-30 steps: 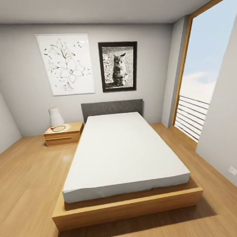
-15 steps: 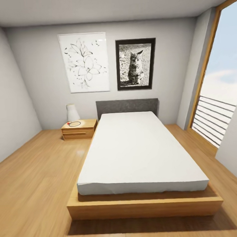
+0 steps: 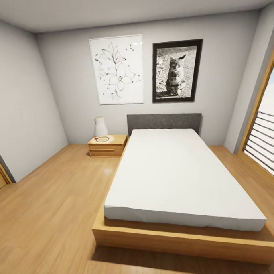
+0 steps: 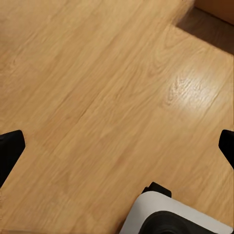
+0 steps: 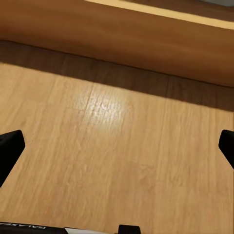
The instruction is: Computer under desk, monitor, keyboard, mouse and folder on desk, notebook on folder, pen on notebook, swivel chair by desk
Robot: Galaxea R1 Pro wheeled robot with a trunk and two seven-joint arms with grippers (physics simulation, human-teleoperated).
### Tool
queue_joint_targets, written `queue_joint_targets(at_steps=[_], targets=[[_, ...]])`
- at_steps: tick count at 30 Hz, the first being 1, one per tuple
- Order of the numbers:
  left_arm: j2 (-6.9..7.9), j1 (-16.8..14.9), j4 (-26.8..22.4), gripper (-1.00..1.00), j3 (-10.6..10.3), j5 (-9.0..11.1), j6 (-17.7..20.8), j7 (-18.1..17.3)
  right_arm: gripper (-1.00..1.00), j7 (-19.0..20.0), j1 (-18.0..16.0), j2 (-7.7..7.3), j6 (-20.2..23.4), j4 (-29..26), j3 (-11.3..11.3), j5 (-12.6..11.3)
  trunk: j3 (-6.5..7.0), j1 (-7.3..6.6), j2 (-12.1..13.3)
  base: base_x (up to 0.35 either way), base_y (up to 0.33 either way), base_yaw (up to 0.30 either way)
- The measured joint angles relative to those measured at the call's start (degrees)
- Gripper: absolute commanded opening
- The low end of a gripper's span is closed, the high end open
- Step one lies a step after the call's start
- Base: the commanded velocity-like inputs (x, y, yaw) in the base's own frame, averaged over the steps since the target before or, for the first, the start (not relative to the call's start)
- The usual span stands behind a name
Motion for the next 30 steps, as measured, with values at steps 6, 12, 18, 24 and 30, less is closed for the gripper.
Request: queue_joint_targets(at_steps=[6,12,18,24,30], targets=[[0.09,0.01,0.01,1.00,0.05,0.01,-0.27,0.01,1.00,0.00,0.00,0.03,-0.03,0.01,0.01,0.00,-0.17,0.00,0.00,0.000,0.000,0.268],[0.02,0.01,0.20,1.00,0.07,0.15,-4.24,0.00,1.00,0.00,0.00,0.04,-0.10,0.01,0.01,0.00,-0.32,0.00,0.00,0.000,0.000,0.268],[-0.17,0.01,0.52,1.00,0.26,0.65,-13.01,0.28,1.00,0.00,0.00,0.03,-0.30,-0.06,-0.04,0.00,-0.47,0.00,0.00,0.000,0.000,0.268],[-1.36,0.01,0.54,1.00,0.43,0.66,-13.26,0.18,1.00,-0.16,0.00,0.04,-0.43,-0.08,-0.08,-0.02,-0.61,0.00,0.00,0.000,0.000,0.269],[-0.91,0.01,0.54,1.00,0.26,0.50,-10.93,-0.24,1.00,-0.18,0.00,0.04,-0.44,-0.08,-0.08,-0.03,-0.75,-0.01,0.00,0.062,0.000,0.269]])
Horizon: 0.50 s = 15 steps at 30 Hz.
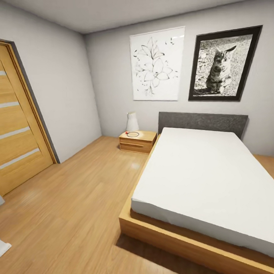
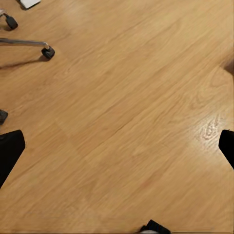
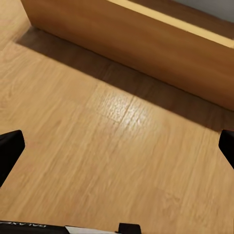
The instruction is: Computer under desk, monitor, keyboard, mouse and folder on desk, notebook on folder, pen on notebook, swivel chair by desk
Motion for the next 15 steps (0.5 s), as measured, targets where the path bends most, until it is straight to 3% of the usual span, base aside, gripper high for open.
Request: queue_joint_targets(at_steps=[8,15], targets=[[0.05,0.00,0.00,1.00,-0.04,-0.12,1.65,-0.06,1.00,0.00,0.00,0.08,0.00,0.08,0.11,0.03,-0.17,-0.02,-0.01,0.292,0.019,0.269],[-0.03,0.00,0.00,1.00,-0.11,-0.17,1.72,-0.07,1.00,0.00,0.00,0.09,0.04,0.08,0.14,0.03,-0.33,-0.02,0.00,0.307,0.159,0.270]])
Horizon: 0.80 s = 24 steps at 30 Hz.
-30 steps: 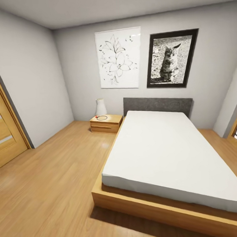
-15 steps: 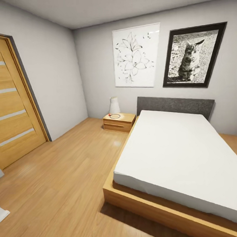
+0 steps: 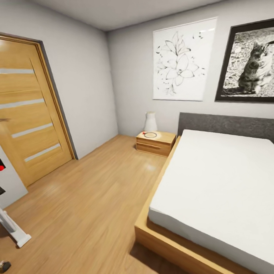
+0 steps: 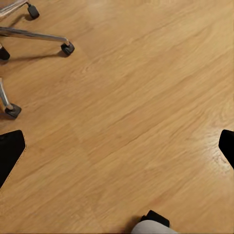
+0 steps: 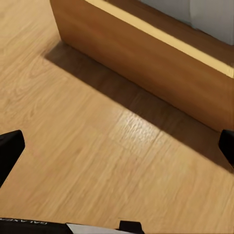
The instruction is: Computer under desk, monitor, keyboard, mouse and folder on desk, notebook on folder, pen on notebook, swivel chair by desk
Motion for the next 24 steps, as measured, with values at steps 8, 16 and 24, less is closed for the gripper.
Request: queue_joint_targets(at_steps=[8,16,24], targets=[[0.06,0.00,-0.01,1.00,0.00,-0.01,0.06,0.00,1.00,0.00,-0.01,0.00,0.05,0.00,0.00,0.00,-0.17,0.02,0.02,0.145,0.189,0.270],[0.08,0.00,0.00,1.00,-0.02,-0.02,0.19,0.04,1.00,0.00,0.00,0.03,0.04,0.00,0.03,0.00,-0.30,0.03,0.00,0.017,0.029,0.273],[0.08,0.00,0.00,1.00,-0.02,-0.02,0.21,0.08,1.00,0.00,0.00,0.09,0.04,0.00,0.08,0.04,-0.31,0.04,0.00,0.001,0.002,0.275]])
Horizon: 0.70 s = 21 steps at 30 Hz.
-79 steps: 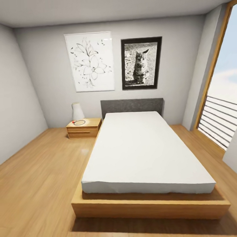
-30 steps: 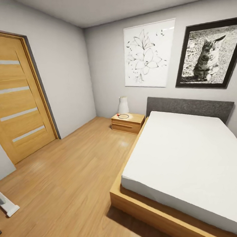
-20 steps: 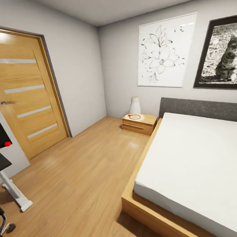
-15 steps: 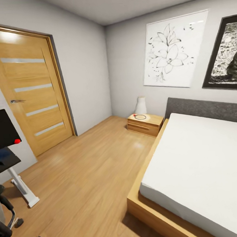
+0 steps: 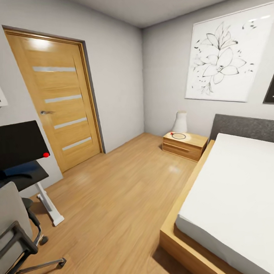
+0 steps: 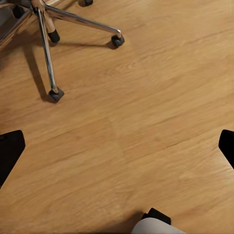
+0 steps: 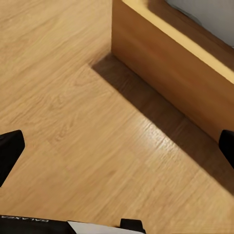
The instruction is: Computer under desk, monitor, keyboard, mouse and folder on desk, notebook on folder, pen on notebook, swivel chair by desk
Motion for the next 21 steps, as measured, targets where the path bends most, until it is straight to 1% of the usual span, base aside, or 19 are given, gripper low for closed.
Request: queue_joint_targets(at_steps=[21], targets=[[-0.09,0.00,0.00,1.00,0.00,-0.04,0.04,-0.08,1.00,0.01,0.00,0.00,0.09,0.18,0.05,0.03,0.00,0.00,0.00,0.000,0.000,0.275]])
